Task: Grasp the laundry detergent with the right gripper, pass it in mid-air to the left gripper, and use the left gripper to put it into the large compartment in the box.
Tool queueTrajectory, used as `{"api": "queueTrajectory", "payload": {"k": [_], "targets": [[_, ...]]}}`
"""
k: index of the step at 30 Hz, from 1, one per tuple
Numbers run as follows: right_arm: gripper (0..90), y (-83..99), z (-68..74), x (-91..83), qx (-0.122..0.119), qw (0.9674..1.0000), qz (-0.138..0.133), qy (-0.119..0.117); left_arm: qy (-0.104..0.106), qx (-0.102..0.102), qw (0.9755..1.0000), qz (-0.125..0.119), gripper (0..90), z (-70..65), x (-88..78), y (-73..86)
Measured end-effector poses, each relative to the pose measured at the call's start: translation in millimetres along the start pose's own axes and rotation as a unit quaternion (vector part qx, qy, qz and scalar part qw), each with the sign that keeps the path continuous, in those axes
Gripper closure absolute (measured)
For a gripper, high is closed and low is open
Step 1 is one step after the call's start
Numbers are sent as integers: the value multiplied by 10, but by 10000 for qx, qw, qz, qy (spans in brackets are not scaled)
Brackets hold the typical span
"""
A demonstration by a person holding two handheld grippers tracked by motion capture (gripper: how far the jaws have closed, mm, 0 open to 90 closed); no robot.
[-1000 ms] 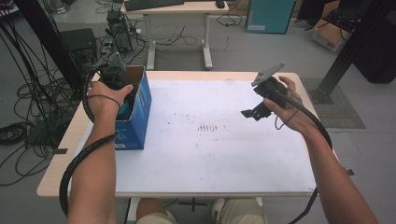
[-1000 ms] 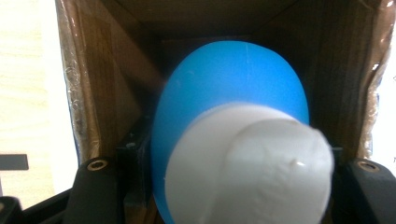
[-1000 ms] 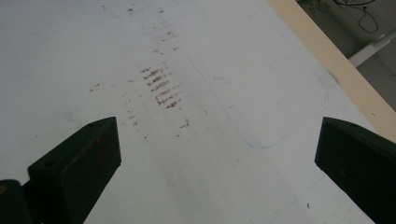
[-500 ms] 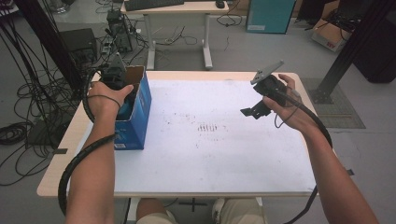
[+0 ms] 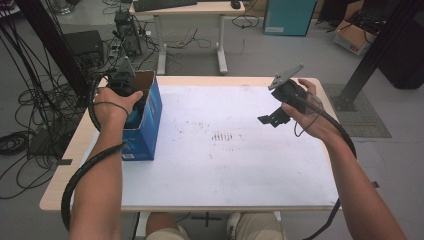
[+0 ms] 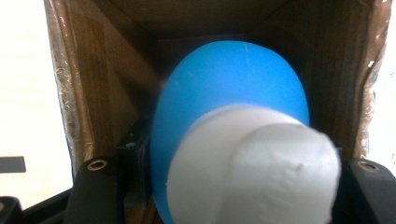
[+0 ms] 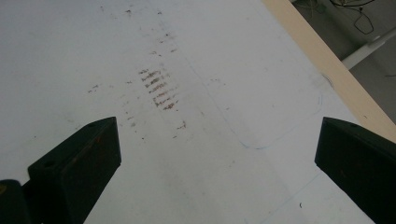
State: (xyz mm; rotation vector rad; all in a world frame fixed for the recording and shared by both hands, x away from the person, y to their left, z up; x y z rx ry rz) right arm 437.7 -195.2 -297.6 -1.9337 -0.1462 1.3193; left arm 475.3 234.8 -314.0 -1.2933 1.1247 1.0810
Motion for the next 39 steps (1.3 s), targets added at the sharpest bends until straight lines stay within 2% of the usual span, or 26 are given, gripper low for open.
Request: {"api": "queueTrajectory", "payload": {"k": [2,3,4,7,10,11,13,22,23,24,39], "targets": [[2,6,1,-6,39,10000,6,17,-12,12,10000,5,359,-7,0,-2],[2,5,-12,-4,-34,10000,-17,16,-16,13,10000,10,359,-9,1,-3],[2,13,1,-7,50,10000,1,11,-26,18,10000,17,359,-12,0,-5],[2,27,0,-10,62,10000,15,18,-22,15,10000,24,359,-16,-1,-3],[2,32,-28,-7,-59,10000,-21,12,-12,1,10000,-14,358,-8,2,0],[2,39,-13,-10,72,10000,-12,27,-7,-5,10000,-20,358,-7,2,1],[2,43,-9,-11,109,9999,17,28,1,-10,10000,-24,358,-4,1,3],[2,36,-15,-18,38,10000,24,18,-8,4,10000,-11,358,-8,0,4],[2,30,-5,-21,107,9999,7,34,-2,3,10000,-14,357,-6,0,5],[2,29,-14,-26,40,10000,6,21,7,-6,10000,-12,358,-5,0,7],[2,21,-20,-42,44,10000,6,51,8,4,10000,-23,356,-9,3,3]]}}
Point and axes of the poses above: each handheld gripper's, and its own axes: x roughly forward along the jaws, y roughly out of its underside, z roughly to its left, the point moved 4 cm from there along x, roughly forward along the jaws, and after that the axes turned 1 degree about -z, right-handed, at the moved point
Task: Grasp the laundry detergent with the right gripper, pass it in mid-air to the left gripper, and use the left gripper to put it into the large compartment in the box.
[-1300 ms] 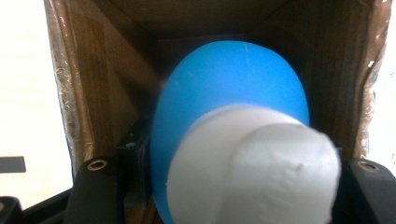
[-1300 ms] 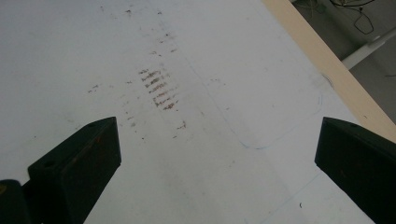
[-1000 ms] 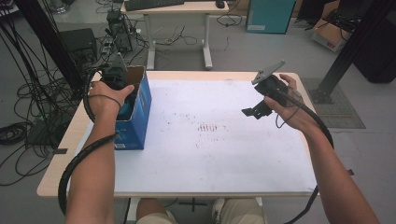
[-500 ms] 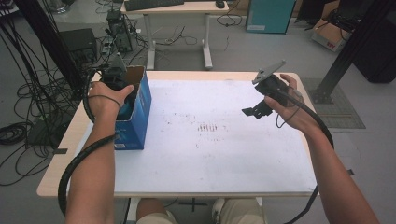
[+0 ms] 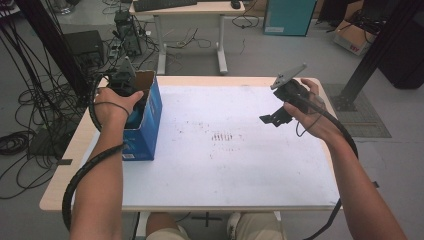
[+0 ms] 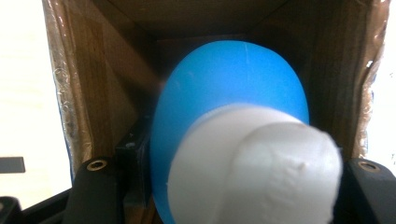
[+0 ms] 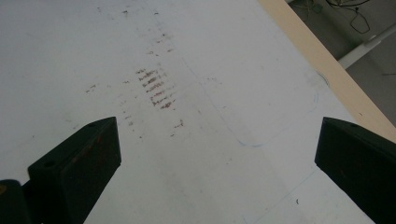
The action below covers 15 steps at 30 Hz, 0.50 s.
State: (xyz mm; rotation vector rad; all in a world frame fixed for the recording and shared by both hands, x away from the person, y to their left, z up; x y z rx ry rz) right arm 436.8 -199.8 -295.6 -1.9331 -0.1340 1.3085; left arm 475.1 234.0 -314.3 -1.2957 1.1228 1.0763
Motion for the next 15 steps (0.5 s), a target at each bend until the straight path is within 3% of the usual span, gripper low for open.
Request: {"api": "queueTrajectory", "payload": {"k": [10,12,13,15], "targets": [[2,-20,0,18,-115,9999,-14,-29,-34,51,10000,-11,324,7,-3,9],[2,-27,2,22,-114,9999,-22,-30,-51,72,10000,-17,317,9,-16,16],[2,-24,23,20,10,10000,1,-21,-98,104,9999,-32,310,8,-33,18],[2,-33,20,27,-29,10000,-20,-25,-146,140,9998,-41,293,7,-65,22]]}}
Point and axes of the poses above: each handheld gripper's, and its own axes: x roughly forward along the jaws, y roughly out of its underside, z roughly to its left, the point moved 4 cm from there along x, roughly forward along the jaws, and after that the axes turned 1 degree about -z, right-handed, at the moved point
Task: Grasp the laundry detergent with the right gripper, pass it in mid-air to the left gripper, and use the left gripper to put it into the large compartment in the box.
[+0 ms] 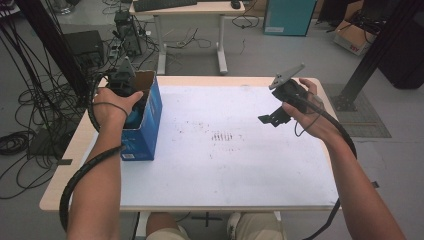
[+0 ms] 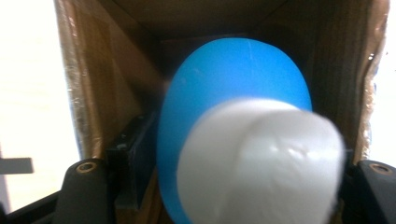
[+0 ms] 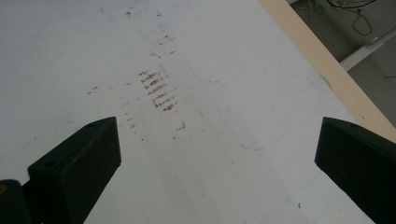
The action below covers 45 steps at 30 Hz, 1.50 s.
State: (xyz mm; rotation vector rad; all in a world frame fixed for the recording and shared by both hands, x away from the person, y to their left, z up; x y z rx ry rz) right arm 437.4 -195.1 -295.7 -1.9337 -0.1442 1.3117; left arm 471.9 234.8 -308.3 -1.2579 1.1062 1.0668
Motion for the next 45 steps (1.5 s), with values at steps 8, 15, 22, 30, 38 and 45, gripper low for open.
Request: {"api": "queueTrajectory", "payload": {"k": [8,15,22,30,38,45], "targets": [[2,-53,17,1,-9,10000,2,-2,-9,134,9999,-107,264,-55,-165,15],[2,-80,28,6,-52,10000,-32,-22,-102,206,9997,-118,249,-102,-327,66],[2,-90,10,29,-26,10000,3,-12,-120,386,9983,-418,191,-78,-637,122],[2,-98,-87,88,-75,9997,238,-1,132,873,9928,-808,126,-353,-959,113],[2,-45,-209,116,4,9986,535,18,382,1373,9855,-916,92,-815,-929,-52],[2,57,-394,147,156,9974,704,51,567,1694,9789,-990,77,-1173,-830,-213]]}}
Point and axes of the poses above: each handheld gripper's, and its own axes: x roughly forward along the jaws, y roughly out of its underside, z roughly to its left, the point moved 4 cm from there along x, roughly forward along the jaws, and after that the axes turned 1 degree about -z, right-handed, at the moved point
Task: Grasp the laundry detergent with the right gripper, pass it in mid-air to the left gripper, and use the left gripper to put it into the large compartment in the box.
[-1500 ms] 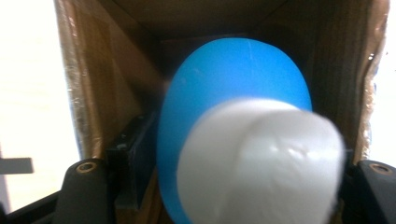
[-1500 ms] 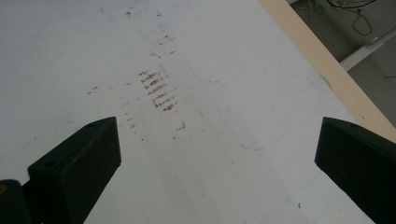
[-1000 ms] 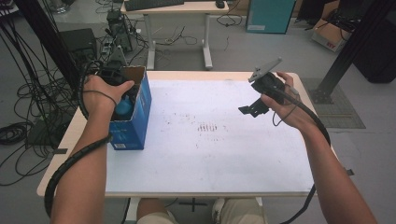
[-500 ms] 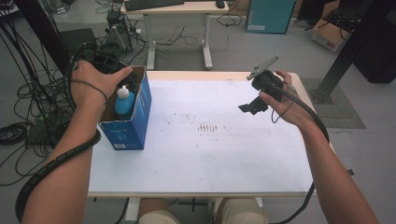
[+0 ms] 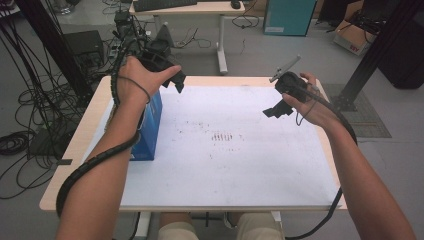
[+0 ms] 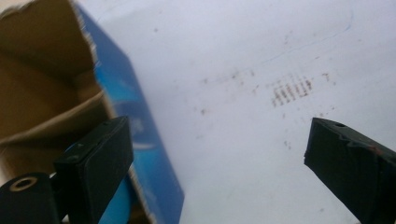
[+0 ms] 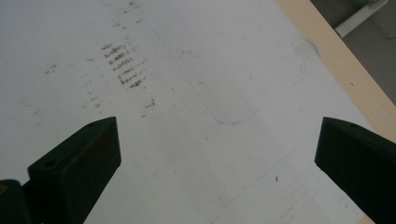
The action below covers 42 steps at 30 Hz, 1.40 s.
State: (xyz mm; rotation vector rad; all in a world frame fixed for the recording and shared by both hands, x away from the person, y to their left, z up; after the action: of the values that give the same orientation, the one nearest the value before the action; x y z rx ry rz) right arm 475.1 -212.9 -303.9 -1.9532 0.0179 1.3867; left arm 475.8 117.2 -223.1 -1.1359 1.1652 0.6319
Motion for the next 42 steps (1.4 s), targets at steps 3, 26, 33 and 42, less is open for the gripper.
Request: {"api": "queueTrajectory", "payload": {"k": [3,26,33,42], "targets": [[2,47,-63,36,73,9999,137,43,107,77,9999,25,77,-75,97,-67],[2,149,-191,-31,43,9993,333,178,460,179,9988,-33,74,-301,444,-329],[2,145,-206,-89,46,9990,363,236,465,196,9987,-24,74,-313,468,-361],[2,113,-213,-81,-3,9990,382,246,459,208,9987,-43,73,-302,488,-385]]}}
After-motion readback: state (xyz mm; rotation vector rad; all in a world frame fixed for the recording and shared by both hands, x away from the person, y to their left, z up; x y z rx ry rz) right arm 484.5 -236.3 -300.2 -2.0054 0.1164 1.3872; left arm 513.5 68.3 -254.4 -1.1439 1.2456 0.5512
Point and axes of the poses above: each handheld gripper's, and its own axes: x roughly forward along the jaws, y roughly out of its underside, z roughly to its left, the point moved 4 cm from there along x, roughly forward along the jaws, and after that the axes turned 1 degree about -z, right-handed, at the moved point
